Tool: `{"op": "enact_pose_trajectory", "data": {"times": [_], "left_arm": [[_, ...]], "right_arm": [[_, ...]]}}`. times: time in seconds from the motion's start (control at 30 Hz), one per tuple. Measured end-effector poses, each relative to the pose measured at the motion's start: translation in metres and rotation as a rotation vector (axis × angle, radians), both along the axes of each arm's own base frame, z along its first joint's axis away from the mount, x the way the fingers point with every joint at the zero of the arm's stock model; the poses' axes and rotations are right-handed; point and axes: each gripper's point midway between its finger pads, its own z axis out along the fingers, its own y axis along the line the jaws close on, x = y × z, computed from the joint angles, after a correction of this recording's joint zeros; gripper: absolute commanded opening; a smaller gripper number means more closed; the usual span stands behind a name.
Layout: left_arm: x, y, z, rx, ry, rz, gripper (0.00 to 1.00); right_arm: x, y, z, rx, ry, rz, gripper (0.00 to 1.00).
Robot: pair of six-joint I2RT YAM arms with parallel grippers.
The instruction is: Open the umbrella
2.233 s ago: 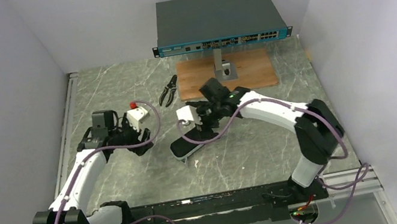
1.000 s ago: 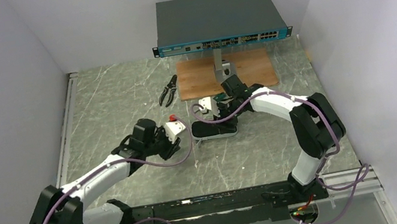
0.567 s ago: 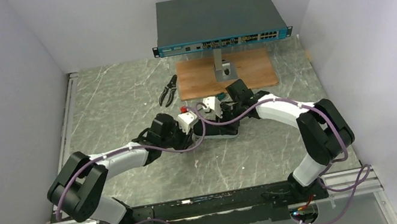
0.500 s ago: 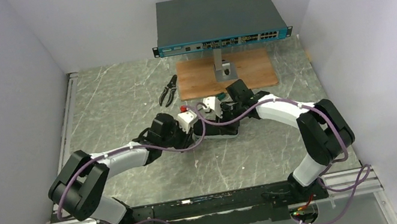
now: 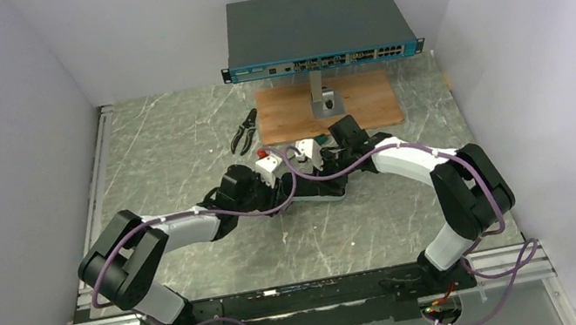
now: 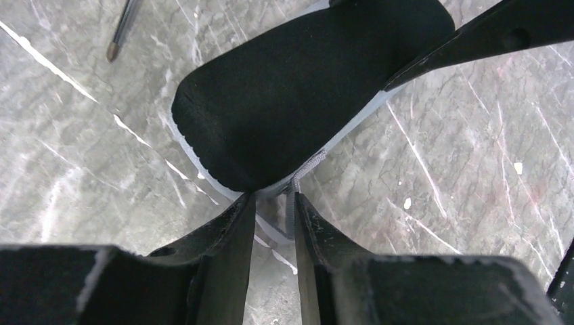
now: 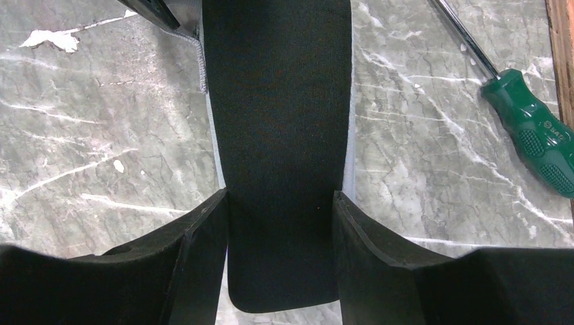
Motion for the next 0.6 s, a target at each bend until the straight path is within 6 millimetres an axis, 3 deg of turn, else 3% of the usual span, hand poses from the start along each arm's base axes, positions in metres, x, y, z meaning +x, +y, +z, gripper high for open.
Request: {"op": "enact_pose_trajectory", "data": {"times": [0.6], "left_arm": [[-0.021, 0.015, -0.032, 0.012, 0.085, 0.032, 0.3]], "right_arm": [[-0.002, -0.001, -0.001, 0.001, 0.008, 0.003, 0.42]]}}
